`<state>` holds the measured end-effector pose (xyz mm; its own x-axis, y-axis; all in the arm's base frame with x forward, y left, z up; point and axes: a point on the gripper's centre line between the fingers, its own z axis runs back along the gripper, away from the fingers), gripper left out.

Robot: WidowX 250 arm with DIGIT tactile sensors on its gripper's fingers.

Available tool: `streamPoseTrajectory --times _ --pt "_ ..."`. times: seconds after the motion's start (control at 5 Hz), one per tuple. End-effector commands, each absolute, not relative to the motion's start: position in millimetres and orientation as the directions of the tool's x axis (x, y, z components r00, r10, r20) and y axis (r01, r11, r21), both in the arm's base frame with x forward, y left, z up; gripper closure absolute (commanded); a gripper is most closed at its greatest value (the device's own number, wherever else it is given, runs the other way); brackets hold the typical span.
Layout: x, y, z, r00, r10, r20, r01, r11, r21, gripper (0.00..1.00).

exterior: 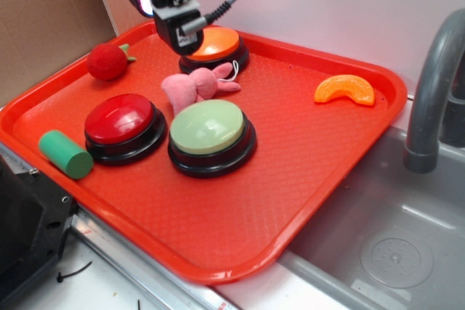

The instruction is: Push the green button.

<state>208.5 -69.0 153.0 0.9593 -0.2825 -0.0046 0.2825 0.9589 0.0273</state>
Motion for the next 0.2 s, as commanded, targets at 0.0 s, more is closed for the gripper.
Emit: streamPoseTrajectory --times 0.0 --pt "210.2 -77.8 177.7 0.950 -0.305 0.069 0.307 0.952 -0.017 0.00"
